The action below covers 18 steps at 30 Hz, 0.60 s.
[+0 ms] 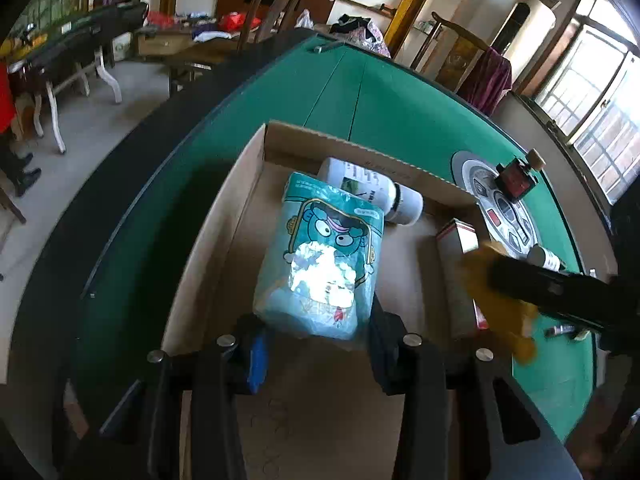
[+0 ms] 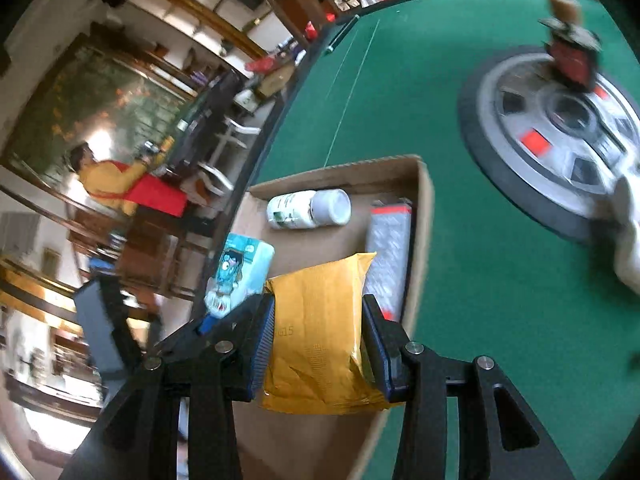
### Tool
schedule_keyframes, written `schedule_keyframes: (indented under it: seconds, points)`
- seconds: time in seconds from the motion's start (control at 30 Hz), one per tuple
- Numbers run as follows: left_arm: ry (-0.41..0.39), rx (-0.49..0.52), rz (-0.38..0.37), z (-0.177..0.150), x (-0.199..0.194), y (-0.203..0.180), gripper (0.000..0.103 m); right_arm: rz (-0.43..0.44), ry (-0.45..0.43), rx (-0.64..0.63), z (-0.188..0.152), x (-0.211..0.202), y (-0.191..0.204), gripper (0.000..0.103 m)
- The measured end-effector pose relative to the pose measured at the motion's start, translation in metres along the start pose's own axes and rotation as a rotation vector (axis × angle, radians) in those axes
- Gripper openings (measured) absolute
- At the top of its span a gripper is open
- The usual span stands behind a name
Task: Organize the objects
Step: 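Place tissue pack in box with left gripper while right gripper places gold pouch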
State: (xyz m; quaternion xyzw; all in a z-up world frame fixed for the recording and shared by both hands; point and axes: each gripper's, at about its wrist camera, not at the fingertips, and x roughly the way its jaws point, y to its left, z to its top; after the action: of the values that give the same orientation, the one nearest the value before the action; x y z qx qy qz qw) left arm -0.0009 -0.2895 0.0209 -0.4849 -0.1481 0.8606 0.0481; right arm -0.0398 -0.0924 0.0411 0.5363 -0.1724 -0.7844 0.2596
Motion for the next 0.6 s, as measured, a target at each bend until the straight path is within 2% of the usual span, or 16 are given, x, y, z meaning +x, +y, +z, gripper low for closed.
schedule_keyframes:
  seconds: [0.1, 0.23, 0.3, 0.43, 0.53, 0.6]
  points:
    - [0.005, -0.016, -0.023, 0.0, 0.002, 0.0, 0.042, -0.064, 0.009, -0.037, 0.011, 0.022, 0.014, 0.047]
    - [-0.005, -0.013, -0.051, -0.001, -0.002, -0.002, 0.051, -0.121, 0.006, -0.09, 0.013, 0.032, 0.025, 0.048]
    - [-0.009, -0.014, -0.057, -0.002, -0.003, -0.003, 0.054, -0.135, -0.005, -0.1, 0.01, 0.028, 0.025, 0.053]
    - [-0.034, -0.037, -0.074, -0.003, -0.013, -0.003, 0.06, -0.145, -0.07, -0.141, 0.003, -0.001, 0.02, 0.063]
    - [-0.08, -0.045, -0.078, -0.007, -0.034, -0.007, 0.063, -0.191, -0.159, -0.201, -0.009, -0.037, 0.018, 0.074]
    - [-0.119, -0.044, -0.083, -0.013, -0.051, -0.015, 0.067, -0.256, -0.231, -0.251, -0.021, -0.067, 0.016, 0.081]
